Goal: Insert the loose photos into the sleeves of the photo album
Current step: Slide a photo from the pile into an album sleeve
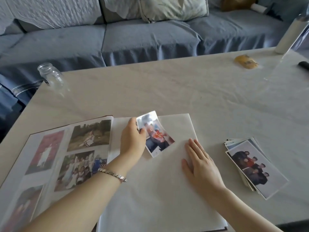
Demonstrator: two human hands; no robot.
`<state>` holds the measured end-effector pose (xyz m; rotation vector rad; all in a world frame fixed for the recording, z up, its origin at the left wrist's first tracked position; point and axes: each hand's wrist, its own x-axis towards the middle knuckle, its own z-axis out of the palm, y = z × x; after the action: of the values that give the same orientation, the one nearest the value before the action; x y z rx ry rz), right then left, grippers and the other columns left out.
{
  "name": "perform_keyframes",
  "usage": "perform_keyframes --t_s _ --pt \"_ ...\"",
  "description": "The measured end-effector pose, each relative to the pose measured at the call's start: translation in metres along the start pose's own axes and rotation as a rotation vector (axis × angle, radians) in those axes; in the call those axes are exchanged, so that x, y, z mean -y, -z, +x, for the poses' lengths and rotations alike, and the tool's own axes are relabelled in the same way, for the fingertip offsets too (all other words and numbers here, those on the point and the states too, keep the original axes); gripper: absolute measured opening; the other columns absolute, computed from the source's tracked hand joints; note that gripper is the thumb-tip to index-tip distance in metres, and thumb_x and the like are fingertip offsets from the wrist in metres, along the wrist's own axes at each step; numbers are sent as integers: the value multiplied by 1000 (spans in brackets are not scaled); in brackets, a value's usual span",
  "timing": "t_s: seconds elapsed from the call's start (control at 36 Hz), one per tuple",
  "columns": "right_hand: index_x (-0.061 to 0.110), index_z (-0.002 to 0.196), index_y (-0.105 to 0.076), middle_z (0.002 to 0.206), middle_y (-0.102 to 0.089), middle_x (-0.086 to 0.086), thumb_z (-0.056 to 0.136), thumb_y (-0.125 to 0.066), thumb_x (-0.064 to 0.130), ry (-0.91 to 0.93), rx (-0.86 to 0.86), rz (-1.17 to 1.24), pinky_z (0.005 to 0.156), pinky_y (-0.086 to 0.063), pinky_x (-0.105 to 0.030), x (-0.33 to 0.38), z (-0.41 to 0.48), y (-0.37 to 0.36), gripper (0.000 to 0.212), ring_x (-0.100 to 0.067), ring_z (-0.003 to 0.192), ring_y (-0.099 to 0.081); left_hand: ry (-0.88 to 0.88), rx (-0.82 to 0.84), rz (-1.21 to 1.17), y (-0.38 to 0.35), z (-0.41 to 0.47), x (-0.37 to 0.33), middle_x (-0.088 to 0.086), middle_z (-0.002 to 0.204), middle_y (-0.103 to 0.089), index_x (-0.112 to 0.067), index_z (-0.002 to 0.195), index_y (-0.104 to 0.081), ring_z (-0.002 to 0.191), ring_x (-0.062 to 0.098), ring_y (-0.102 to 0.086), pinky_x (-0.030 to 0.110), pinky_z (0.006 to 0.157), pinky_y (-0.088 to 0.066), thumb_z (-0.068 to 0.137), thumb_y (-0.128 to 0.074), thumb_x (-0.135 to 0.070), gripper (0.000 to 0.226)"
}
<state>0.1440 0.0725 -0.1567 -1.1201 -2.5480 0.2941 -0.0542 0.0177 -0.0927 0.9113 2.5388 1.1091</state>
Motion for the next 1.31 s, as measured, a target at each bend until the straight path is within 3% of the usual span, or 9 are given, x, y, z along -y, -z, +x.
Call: perform_keyframes --t_s 0.31,0.56,0.67,0.81,0.94,1.08,1.14,1.25,1.31 --pt "8 119 -63 133 -55 -7 86 -38 39 6 -37 39 92 -39 -34 -1 0 -3 52 -16 127 -41 165 301 -18 -8 19 9 2 70 -57 -9 80 -56 68 22 -54 26 59 -40 88 -61 -15 12" --pt "8 119 -62 133 -55 -8 86 -37 38 4 -23 44 94 -37 -34 0 0 -3 51 -19 128 -44 270 281 -102 -17 25 -4 0 66 -56 -11 70 -50 51 20 -61 36 70 -57 84 -70 -22 27" --pt "9 119 -62 133 -55 -8 86 -37 37 11 -12 48 95 -37 -33 0 0 -1 50 -21 126 -48 220 282 -3 -24 24 -9 -2 69 -55 -12 73 -53 71 21 -54 27 66 -40 86 -68 -28 25" --pt "9 120 -62 132 -56 -6 86 -37 38 0 6 56 95 -41 -29 0 1 0 51 -19 126 -46 231 244 -61 -34 25 -17 -5 64 -52 -14 65 -49 59 9 -46 24 52 -33 86 -67 -24 30" --pt "3 126 -57 134 -54 -8 85 -39 36 -3 -3 118 101 -24 -21 2 1 1 55 -14 129 -35 235 289 -88 -46 19 -27 -4 62 -53 -13 66 -51 58 11 -48 21 51 -34 86 -67 -25 29" --pt "6 126 -56 136 -52 -7 82 -40 40 -68 -40 163 99 -37 -30 1 1 3 58 -13 129 -32 183 331 -78 -42 17 -31 7 57 -45 -9 63 -46 59 31 -51 32 59 -43 92 -57 -30 38" --pt "8 131 -51 141 -46 -7 82 -40 43 -137 -33 183 105 -30 -27 0 0 2 62 -14 132 -29 162 325 -66 -37 13 -31 15 63 -59 -10 65 -48 68 39 -64 40 69 -52 92 -57 -32 35" --pt "14 124 -48 134 -47 1 79 -36 50 -183 24 204 102 -30 -24 -1 0 5 59 -15 129 -34 157 344 -49 -29 2 -31 12 73 -70 -13 66 -54 69 30 -68 36 73 -55 79 -74 -27 27" --pt "15 118 -50 127 -50 2 83 -51 40 -190 2 218 95 -31 -21 0 0 8 43 -13 123 -36 187 355 -52 -30 0 -31 2 67 -65 -15 66 -55 65 24 -66 31 71 -54 75 -78 -25 27"
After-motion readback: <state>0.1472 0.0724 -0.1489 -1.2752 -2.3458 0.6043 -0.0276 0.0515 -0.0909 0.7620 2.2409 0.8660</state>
